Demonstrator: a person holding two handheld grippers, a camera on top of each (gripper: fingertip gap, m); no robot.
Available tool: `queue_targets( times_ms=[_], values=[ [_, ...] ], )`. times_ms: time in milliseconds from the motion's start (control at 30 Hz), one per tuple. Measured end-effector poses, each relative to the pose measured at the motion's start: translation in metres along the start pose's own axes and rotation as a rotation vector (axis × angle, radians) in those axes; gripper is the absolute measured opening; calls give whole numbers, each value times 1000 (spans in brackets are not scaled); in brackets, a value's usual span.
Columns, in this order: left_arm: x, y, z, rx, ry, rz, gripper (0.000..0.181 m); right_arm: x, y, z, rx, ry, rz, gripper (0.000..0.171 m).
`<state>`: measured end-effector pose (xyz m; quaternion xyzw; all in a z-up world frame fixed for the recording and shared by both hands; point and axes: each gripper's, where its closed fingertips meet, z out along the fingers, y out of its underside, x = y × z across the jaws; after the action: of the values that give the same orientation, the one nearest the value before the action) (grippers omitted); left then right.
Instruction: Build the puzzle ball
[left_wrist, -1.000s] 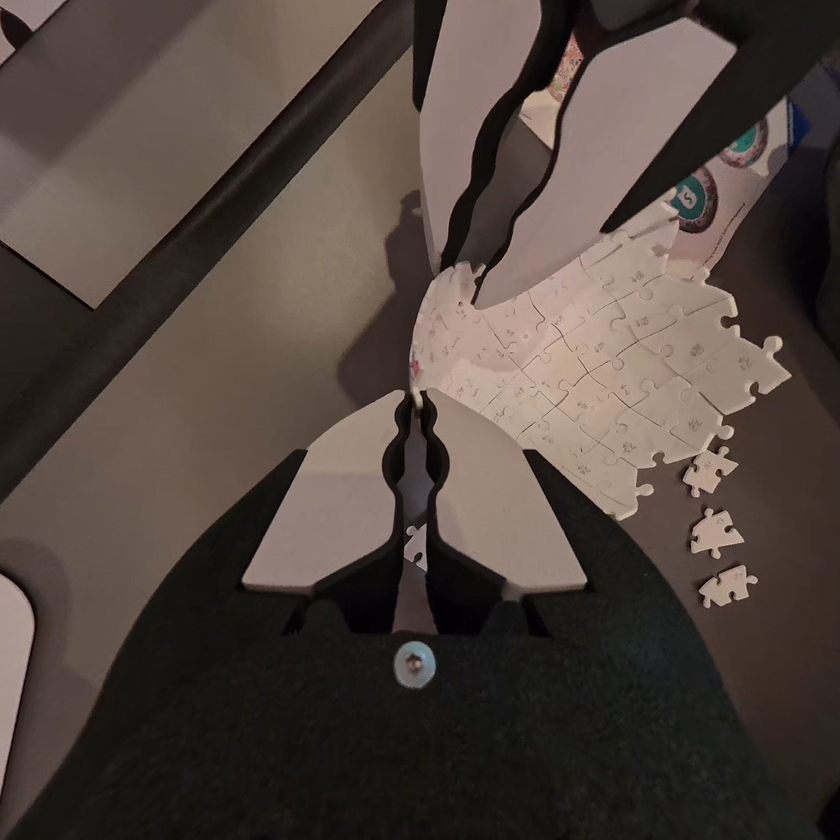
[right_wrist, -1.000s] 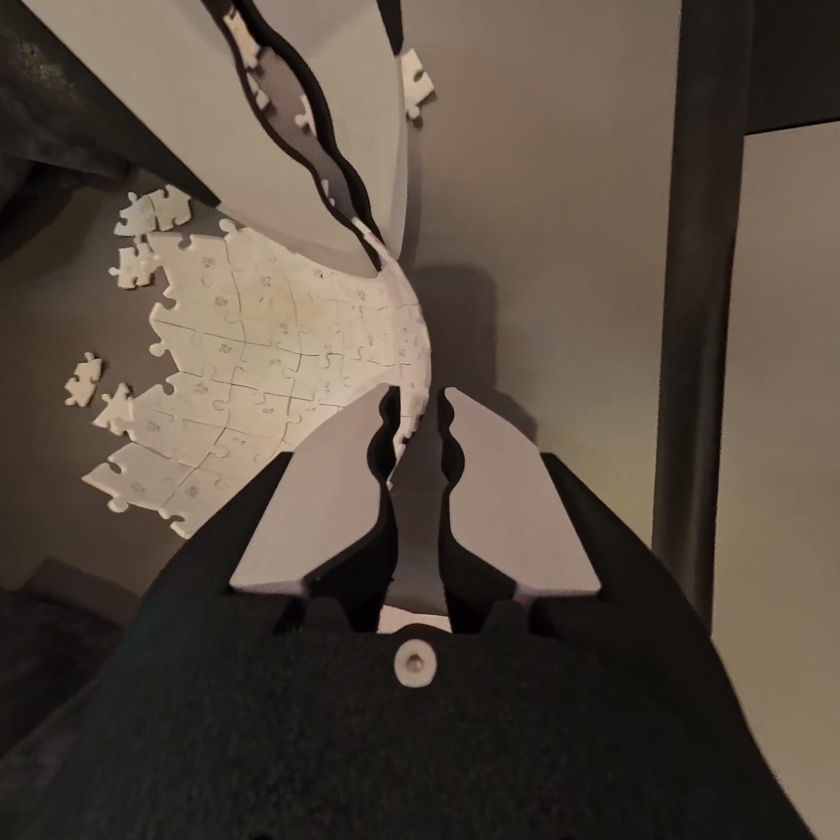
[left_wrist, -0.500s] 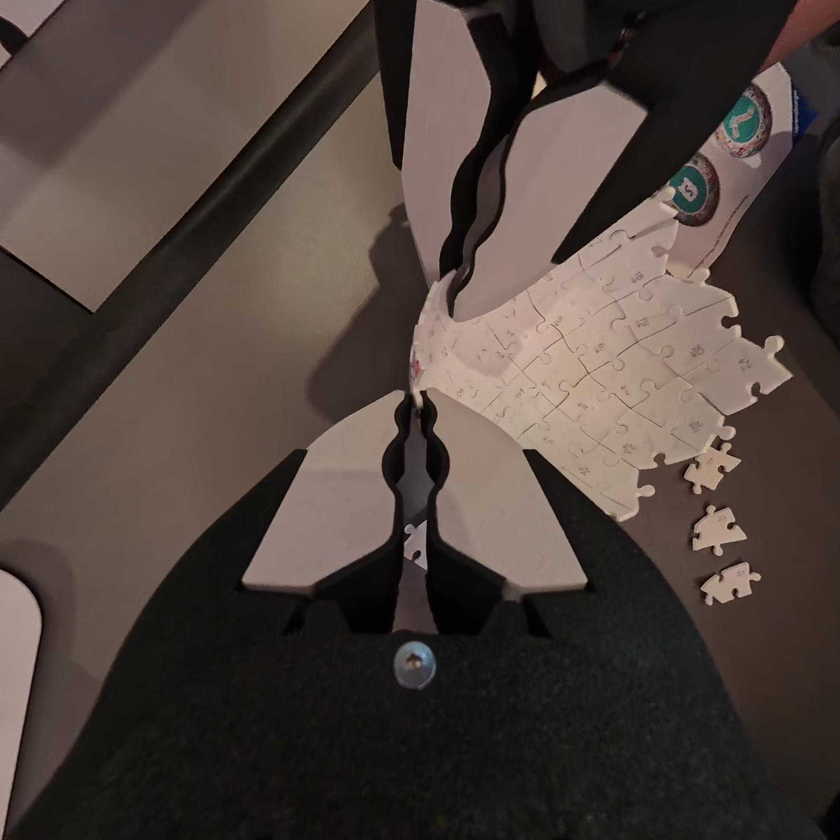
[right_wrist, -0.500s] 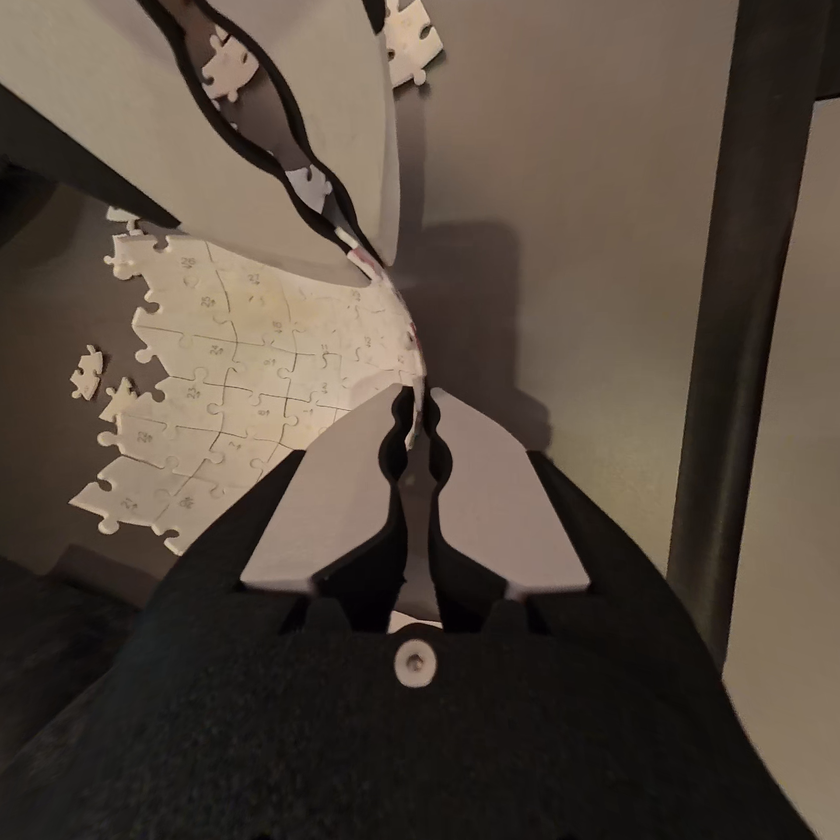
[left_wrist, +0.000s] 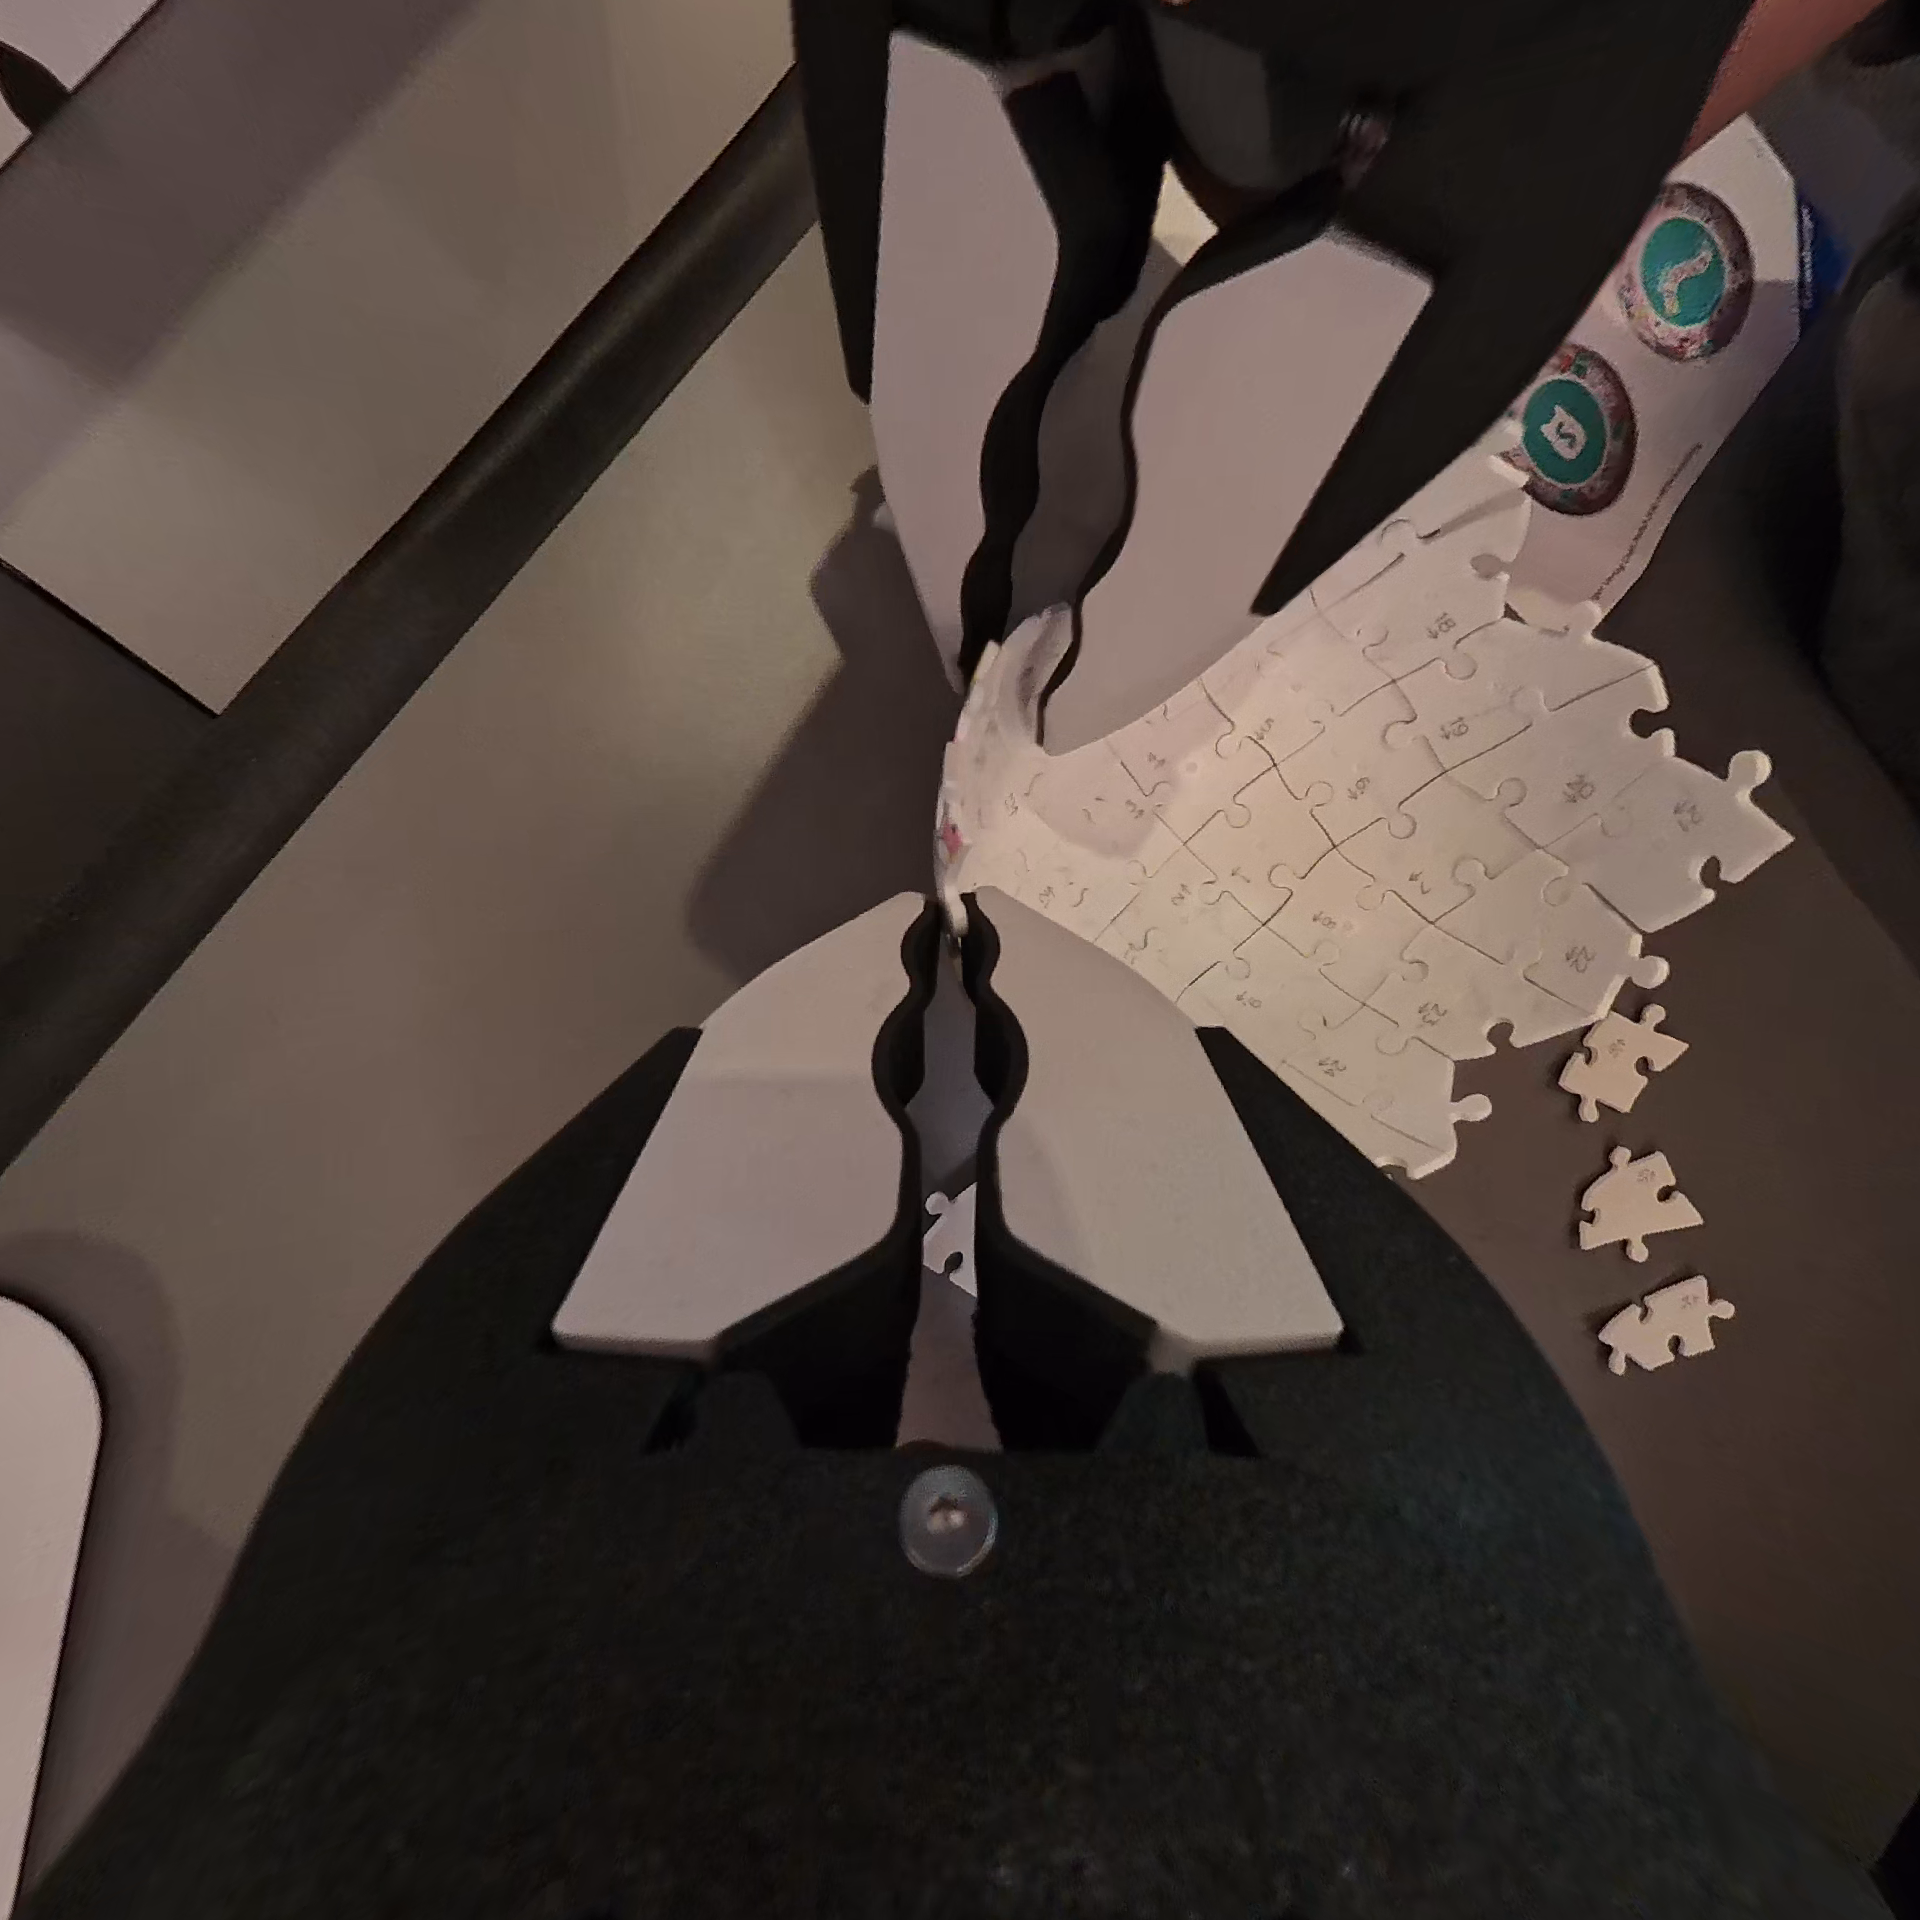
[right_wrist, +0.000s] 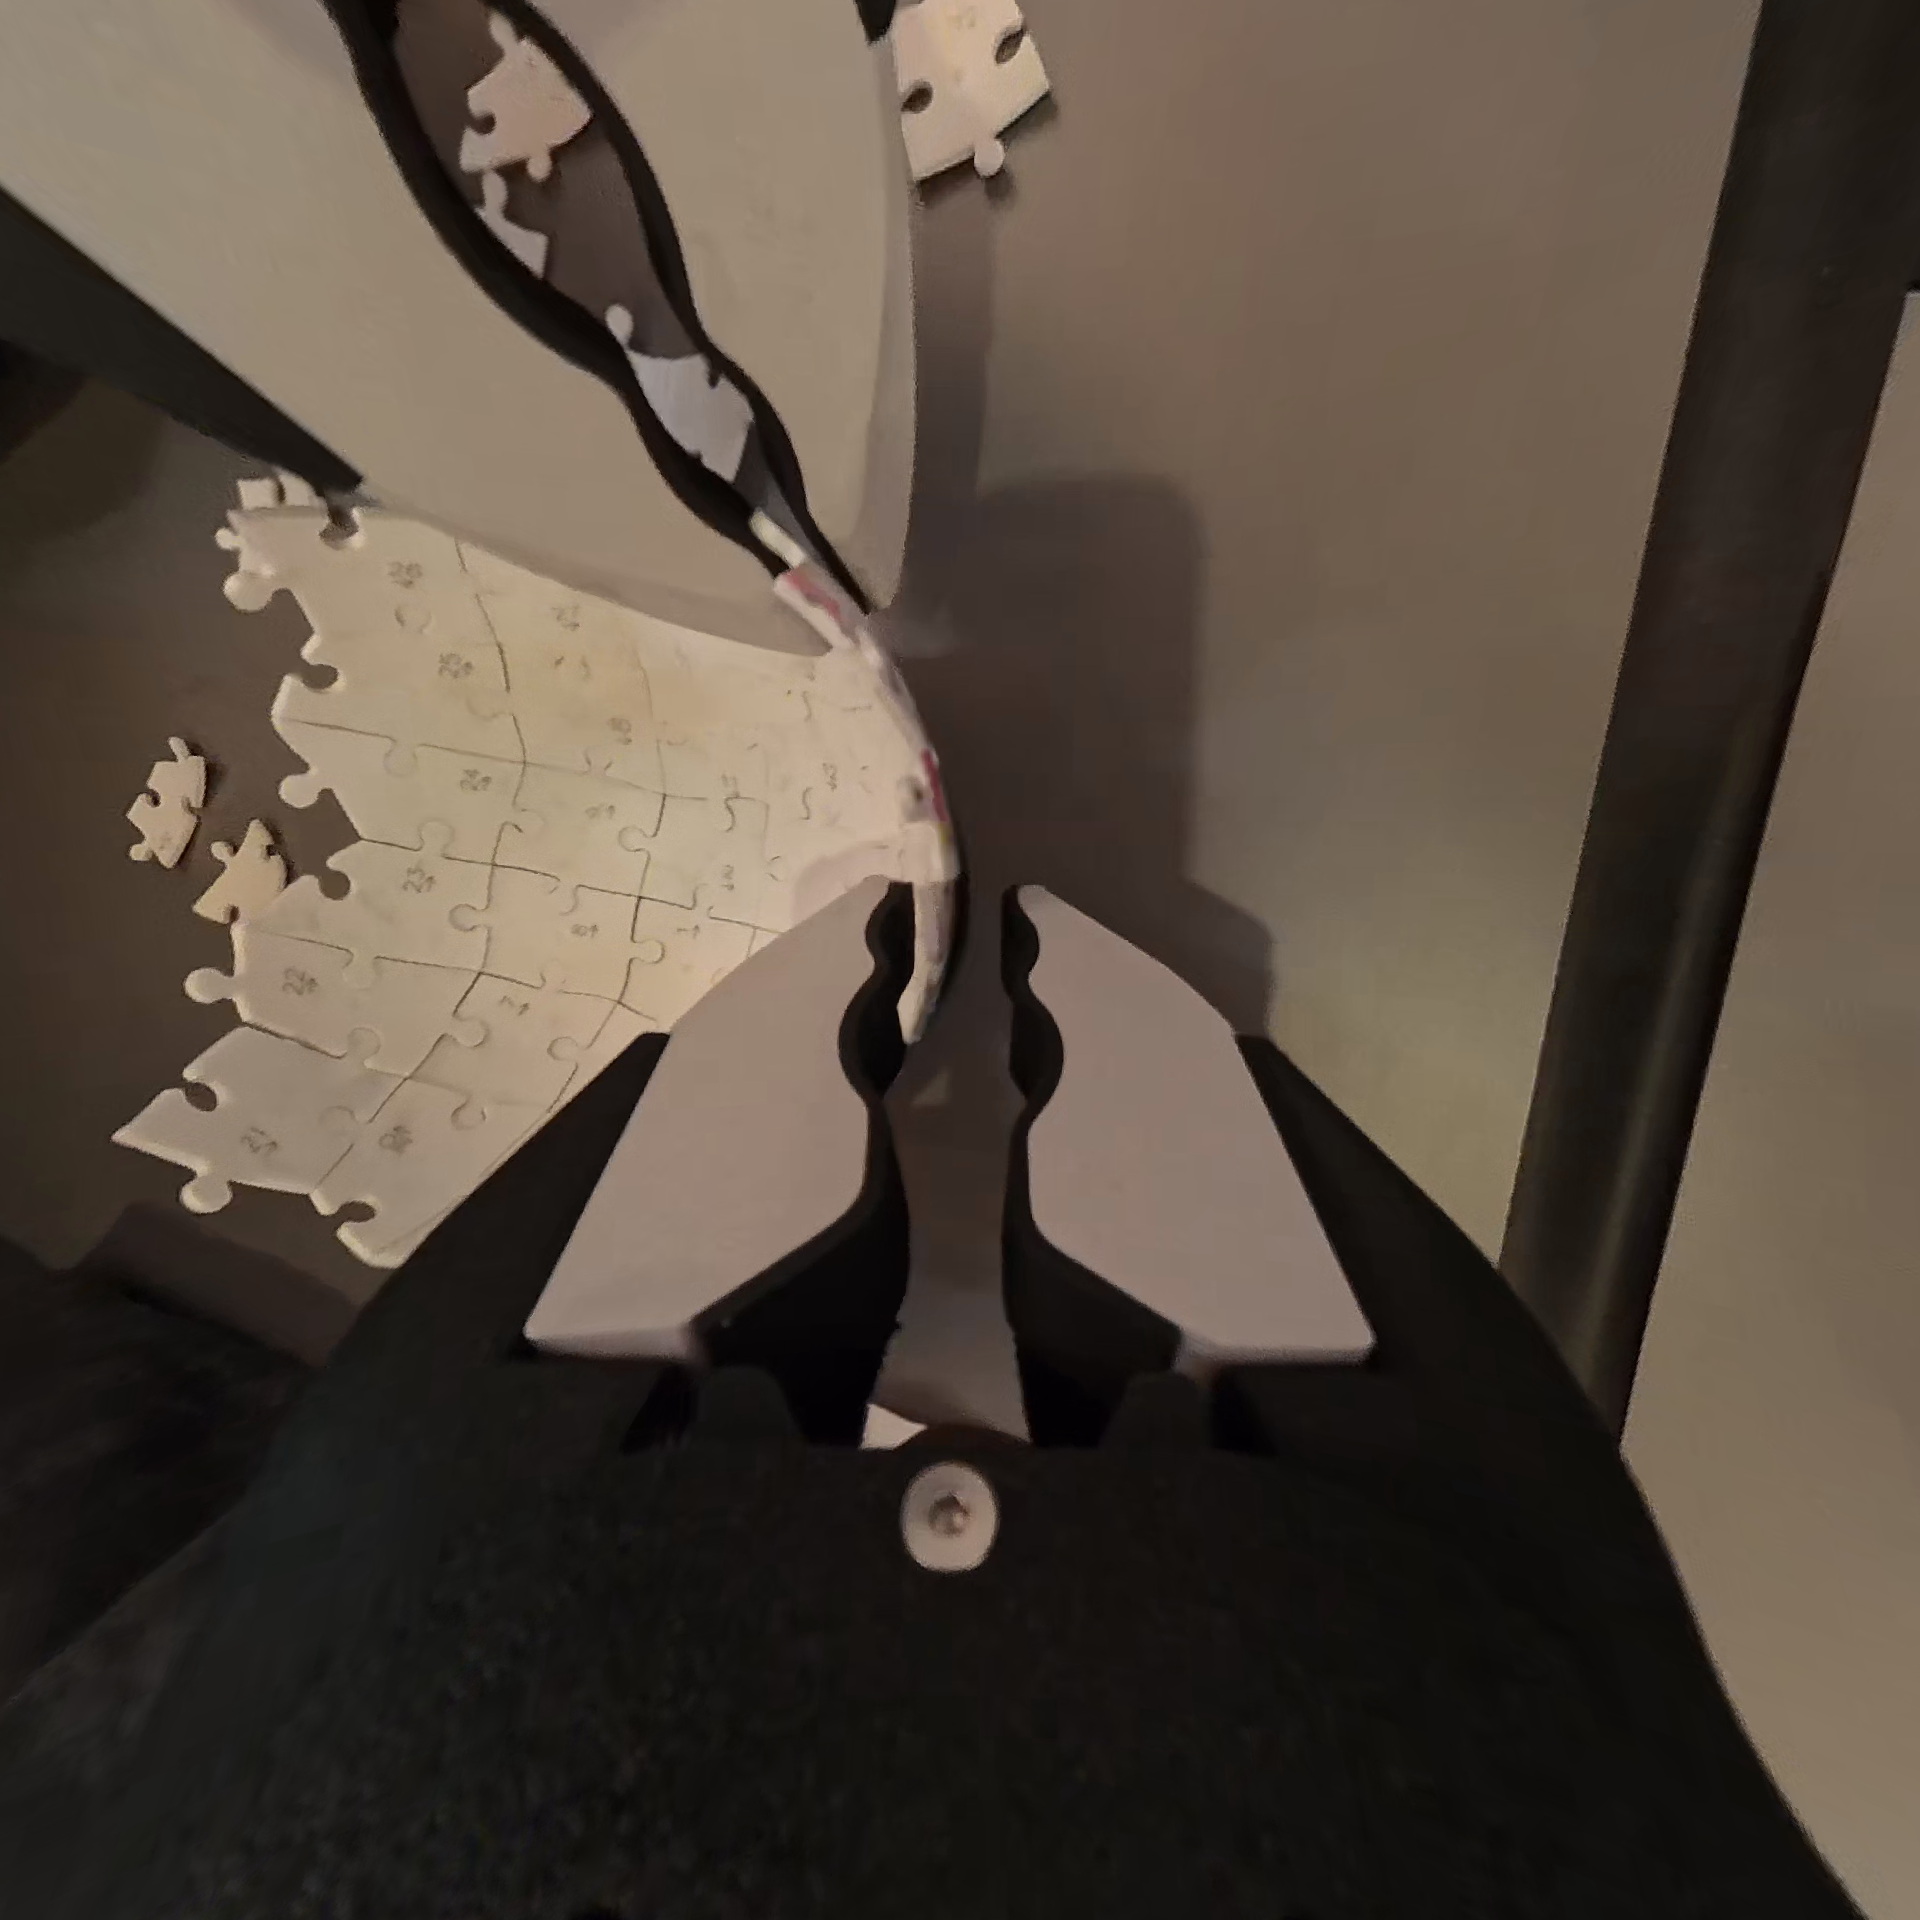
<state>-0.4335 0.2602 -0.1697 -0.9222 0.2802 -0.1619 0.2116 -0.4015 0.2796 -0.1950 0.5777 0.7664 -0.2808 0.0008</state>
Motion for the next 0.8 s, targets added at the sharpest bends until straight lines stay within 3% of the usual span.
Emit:
queue_targets(
  times_ms=[167,400,600,800],
  values=[
    [1,0,2,-5,4,3,3,-5,-4,2,14,-57,-3,5],
    [2,0,1,-7,3,6,3,-6,-3,1,11,-57,-18,3],
    [1,1,0,-7,0,8,3,-5,-6,0,27,-53,-17,4],
    [3,1,0,-12,4,16,3,-3,-11,-6,81,-53,-19,16]
  ],
)
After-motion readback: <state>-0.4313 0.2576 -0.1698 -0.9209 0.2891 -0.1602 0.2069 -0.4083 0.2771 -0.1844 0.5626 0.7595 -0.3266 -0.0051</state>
